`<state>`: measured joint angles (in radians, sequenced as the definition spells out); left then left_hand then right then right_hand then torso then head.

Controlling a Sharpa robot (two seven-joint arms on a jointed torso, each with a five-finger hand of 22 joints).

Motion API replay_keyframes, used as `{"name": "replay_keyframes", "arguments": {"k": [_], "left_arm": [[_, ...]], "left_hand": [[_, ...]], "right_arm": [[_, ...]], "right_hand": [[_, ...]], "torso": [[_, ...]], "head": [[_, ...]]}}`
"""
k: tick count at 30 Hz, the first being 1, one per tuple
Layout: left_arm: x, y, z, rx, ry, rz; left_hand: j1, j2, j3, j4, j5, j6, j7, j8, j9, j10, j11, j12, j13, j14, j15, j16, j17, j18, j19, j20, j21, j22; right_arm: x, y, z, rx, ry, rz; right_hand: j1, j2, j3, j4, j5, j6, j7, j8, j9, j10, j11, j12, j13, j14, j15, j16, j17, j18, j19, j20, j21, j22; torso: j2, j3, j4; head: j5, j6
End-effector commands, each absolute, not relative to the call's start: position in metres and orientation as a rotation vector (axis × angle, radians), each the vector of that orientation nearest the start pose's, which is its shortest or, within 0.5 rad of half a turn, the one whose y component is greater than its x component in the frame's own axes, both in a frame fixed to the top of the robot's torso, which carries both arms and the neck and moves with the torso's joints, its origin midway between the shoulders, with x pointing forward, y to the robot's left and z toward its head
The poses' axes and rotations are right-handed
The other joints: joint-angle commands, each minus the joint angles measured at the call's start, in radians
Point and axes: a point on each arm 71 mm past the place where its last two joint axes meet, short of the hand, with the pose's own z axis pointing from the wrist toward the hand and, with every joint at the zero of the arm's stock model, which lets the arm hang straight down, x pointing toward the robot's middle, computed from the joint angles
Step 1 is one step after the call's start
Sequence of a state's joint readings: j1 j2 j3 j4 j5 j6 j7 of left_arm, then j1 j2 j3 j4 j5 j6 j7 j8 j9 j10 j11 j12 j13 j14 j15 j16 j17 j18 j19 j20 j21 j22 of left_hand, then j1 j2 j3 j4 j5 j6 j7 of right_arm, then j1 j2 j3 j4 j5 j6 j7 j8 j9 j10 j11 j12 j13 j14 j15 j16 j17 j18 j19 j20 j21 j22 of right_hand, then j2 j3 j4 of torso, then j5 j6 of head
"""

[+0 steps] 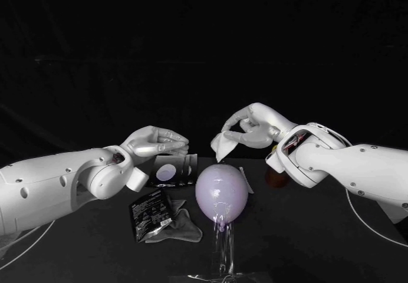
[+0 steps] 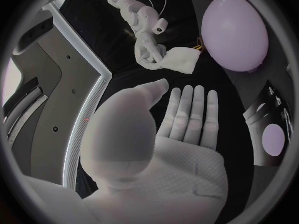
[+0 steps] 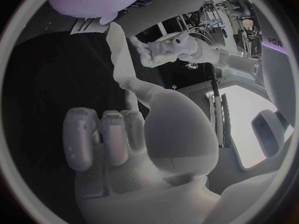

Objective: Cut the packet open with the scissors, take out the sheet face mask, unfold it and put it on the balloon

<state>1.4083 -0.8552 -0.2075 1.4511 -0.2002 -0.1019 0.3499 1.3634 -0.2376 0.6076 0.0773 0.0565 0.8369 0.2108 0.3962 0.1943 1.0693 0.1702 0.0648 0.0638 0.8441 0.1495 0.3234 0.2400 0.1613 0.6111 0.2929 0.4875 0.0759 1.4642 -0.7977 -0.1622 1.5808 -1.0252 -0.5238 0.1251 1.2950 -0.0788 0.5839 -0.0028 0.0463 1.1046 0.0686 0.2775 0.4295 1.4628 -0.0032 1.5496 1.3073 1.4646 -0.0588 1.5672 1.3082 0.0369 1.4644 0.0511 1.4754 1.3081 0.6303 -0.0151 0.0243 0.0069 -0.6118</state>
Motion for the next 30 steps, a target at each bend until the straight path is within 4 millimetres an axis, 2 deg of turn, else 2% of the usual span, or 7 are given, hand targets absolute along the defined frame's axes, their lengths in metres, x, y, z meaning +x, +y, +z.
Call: {"name": "replay_keyframes", "arguments": {"k": [1,5,13,18,24,25,30], "left_arm": [[0.517,0.221,-0.132,-0.684,1.447,-1.502],[0.521,0.208,-0.131,-0.619,1.441,-1.504],[0.525,0.184,-0.128,-0.518,1.447,-1.535],[0.525,0.172,-0.128,-0.456,1.483,-1.563],[0.522,0.163,-0.13,-0.398,1.559,-1.613],[0.522,0.163,-0.131,-0.392,1.573,-1.62],[0.521,0.163,-0.133,-0.384,1.616,-1.628]], "left_hand": [[0.004,-0.007,-0.02,0.0,-0.006,-0.016,0.003,-0.013,-0.003,-0.033,0.01,-0.004,-0.002,-0.026,0.011,-0.03,-0.012,-0.024,-0.008,-0.001,-0.02,-0.009],[0.008,-0.001,-0.047,0.001,-0.006,-0.021,0.006,-0.022,-0.005,-0.062,0.018,-0.003,-0.001,-0.049,0.022,-0.062,-0.025,-0.036,-0.011,-0.001,-0.046,-0.012],[0.016,0.01,-0.1,0.009,-0.006,-0.031,0.001,-0.043,-0.008,-0.092,0.032,-0.001,0.0,-0.085,0.038,-0.114,-0.047,-0.059,-0.026,-0.001,-0.095,-0.012],[0.016,0.012,-0.127,0.014,-0.006,-0.033,-0.008,-0.053,-0.01,-0.108,0.04,-0.002,-0.001,-0.126,0.047,-0.142,-0.062,-0.074,-0.087,-0.001,-0.15,-0.018],[-0.016,0.004,-0.187,0.044,-0.007,-0.005,0.0,-0.049,-0.005,-0.085,0.028,0.007,0.002,-0.066,0.035,-0.129,-0.054,-0.081,-0.076,-0.002,-0.164,-0.015],[-0.023,0.007,-0.206,0.057,-0.007,0.008,0.004,-0.046,-0.003,-0.068,0.019,0.012,0.003,-0.042,0.026,-0.121,-0.051,-0.078,-0.046,-0.002,-0.154,-0.012],[-0.029,0.016,-0.246,0.085,-0.007,0.031,0.008,-0.045,0.0,-0.041,0.01,0.013,0.003,-0.006,0.016,-0.112,-0.046,-0.065,0.008,-0.004,-0.141,-0.007]], "right_arm": [[0.491,-0.156,-0.087,-0.032,1.473,1.089],[0.49,-0.153,-0.089,-0.048,1.501,1.11],[0.487,-0.147,-0.09,-0.069,1.534,1.145],[0.487,-0.144,-0.091,-0.076,1.541,1.153],[0.488,-0.144,-0.091,-0.077,1.541,1.152],[0.488,-0.144,-0.091,-0.077,1.54,1.15],[0.489,-0.145,-0.09,-0.074,1.535,1.146]], "right_hand": [[0.01,-0.002,0.005,0.002,0.002,0.001,0.001,0.004,0.052,0.097,-0.002,-0.004,0.248,0.106,-0.004,0.004,0.263,-0.014,0.054,-0.003,-0.003,0.232],[0.01,-0.002,0.005,0.002,0.002,0.0,0.002,0.004,0.052,0.097,-0.002,-0.004,0.248,0.106,-0.004,0.004,0.263,-0.013,0.052,-0.003,-0.005,0.231],[0.01,-0.001,0.006,0.002,0.003,-0.001,0.002,0.004,0.052,0.097,-0.001,-0.004,0.248,0.106,-0.004,0.004,0.263,-0.013,0.052,-0.003,-0.006,0.231],[0.01,-0.001,0.006,0.002,0.003,-0.001,0.002,0.004,0.052,0.097,-0.001,-0.004,0.248,0.106,-0.004,0.004,0.263,-0.013,0.052,-0.003,-0.006,0.231],[0.01,-0.001,0.006,0.001,0.003,-0.002,0.002,0.004,0.052,0.096,-0.001,-0.005,0.247,0.106,-0.004,0.004,0.263,-0.013,0.051,-0.003,-0.008,0.23],[0.01,-0.001,0.006,0.001,0.003,-0.002,0.002,0.004,0.052,0.096,-0.001,-0.005,0.247,0.106,-0.004,0.004,0.263,-0.013,0.051,-0.003,-0.008,0.23],[0.011,-0.001,0.006,0.001,0.003,-0.003,0.003,0.004,0.053,0.097,-0.001,-0.004,0.248,0.106,-0.004,0.004,0.263,-0.012,0.051,-0.003,-0.008,0.23]], "torso": [[0.0,-0.0002,0.0011],[0.0,-0.0003,0.0005],[0.0,-0.0003,0.0007],[0.0,-0.0004,0.0],[0.0,-0.0003,0.0008],[0.0,0.0,0.0014],[-0.001,-0.0004,0.0017]], "head": [[-0.003,0.001],[0.002,-0.009],[0.007,-0.018],[0.007,-0.022],[0.006,-0.026],[0.005,-0.027],[0.004,-0.029]]}}
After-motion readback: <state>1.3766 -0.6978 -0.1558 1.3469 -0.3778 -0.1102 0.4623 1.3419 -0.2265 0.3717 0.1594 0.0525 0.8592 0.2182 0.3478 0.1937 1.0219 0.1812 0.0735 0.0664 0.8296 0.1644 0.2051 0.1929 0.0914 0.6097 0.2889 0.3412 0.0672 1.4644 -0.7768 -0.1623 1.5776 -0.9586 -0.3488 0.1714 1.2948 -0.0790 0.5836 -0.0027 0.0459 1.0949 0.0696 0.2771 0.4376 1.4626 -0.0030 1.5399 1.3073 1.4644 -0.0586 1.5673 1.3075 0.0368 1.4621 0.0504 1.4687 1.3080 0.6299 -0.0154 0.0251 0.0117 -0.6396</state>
